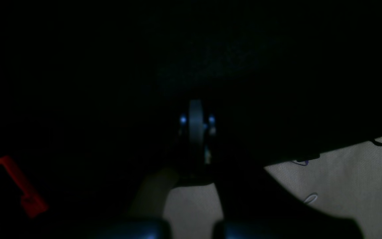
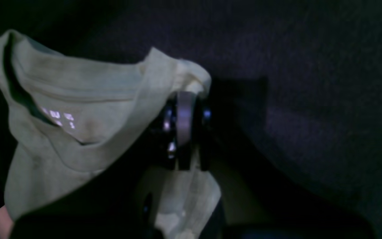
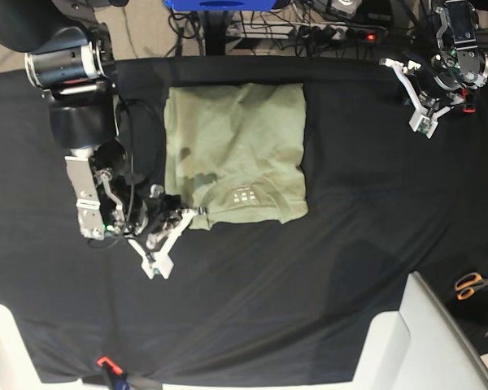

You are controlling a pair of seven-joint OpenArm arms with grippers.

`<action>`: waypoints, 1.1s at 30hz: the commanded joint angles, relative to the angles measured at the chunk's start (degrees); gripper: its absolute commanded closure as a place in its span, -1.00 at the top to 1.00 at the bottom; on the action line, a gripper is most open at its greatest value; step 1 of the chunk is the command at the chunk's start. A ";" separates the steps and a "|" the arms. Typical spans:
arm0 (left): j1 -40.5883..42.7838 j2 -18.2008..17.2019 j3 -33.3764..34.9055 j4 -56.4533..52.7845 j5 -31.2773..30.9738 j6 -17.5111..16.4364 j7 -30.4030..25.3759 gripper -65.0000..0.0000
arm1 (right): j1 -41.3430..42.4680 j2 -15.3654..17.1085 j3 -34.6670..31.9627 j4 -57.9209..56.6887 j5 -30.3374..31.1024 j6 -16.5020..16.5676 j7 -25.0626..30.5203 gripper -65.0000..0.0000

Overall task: Fold the T-shirt properly
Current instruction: 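Tug the collar corner with the right gripper to straighten the edge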

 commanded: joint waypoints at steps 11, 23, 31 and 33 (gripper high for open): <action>-0.03 -0.84 -0.18 0.55 -0.18 0.04 -0.22 -1.00 | 1.71 1.30 0.29 1.25 0.43 0.00 0.82 -0.99; -0.03 -0.84 -0.18 0.55 -0.18 0.04 -0.22 -1.00 | 1.09 2.53 0.47 5.38 0.34 -3.78 0.56 -1.00; -0.29 -0.84 -0.18 -2.18 -0.18 0.04 -0.31 -1.00 | 0.74 2.09 0.21 5.38 0.69 -6.68 -0.32 -0.60; -1.08 -0.84 -0.18 -3.41 -0.18 0.04 -0.31 -1.00 | 0.74 1.48 0.56 5.38 0.69 -6.68 -0.67 -0.14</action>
